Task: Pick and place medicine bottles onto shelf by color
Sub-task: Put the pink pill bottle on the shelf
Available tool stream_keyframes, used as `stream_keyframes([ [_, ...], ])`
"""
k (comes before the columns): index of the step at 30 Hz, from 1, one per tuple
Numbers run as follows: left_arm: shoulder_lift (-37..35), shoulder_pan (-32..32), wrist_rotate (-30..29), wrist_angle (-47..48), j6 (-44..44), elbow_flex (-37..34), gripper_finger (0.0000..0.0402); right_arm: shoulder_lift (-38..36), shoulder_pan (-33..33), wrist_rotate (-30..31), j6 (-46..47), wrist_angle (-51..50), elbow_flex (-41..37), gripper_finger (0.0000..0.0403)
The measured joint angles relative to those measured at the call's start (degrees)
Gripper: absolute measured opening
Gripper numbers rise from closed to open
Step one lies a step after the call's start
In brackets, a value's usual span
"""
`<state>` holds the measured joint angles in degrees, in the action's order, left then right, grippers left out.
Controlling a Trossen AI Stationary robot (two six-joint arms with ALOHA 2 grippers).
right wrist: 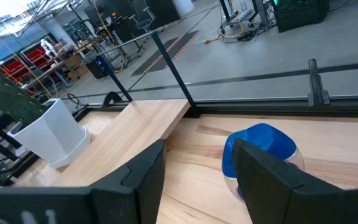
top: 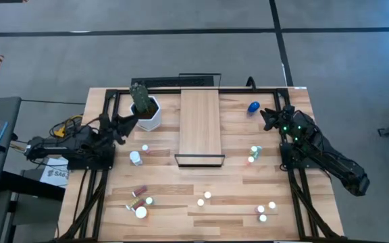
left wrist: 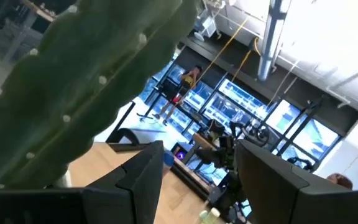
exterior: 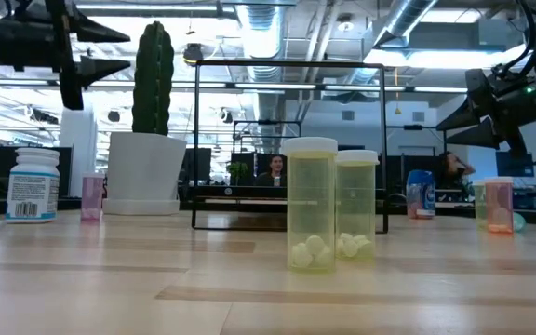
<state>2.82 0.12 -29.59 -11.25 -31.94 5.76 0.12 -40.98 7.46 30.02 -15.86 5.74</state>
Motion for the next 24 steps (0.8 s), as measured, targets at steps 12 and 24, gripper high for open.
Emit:
stream_keyframes([
  [12,22.9,0.0,-2.7,0.6,-14.0,9.7,0.0187,0.0,0.0,0.0,0.0,0.0,0.0,0.0210],
  [24,51.2,-0.6,1.5,36.3,-28.8,36.3,0.0187,0.0,0.0,0.0,0.0,0.0,0.0,0.0210],
])
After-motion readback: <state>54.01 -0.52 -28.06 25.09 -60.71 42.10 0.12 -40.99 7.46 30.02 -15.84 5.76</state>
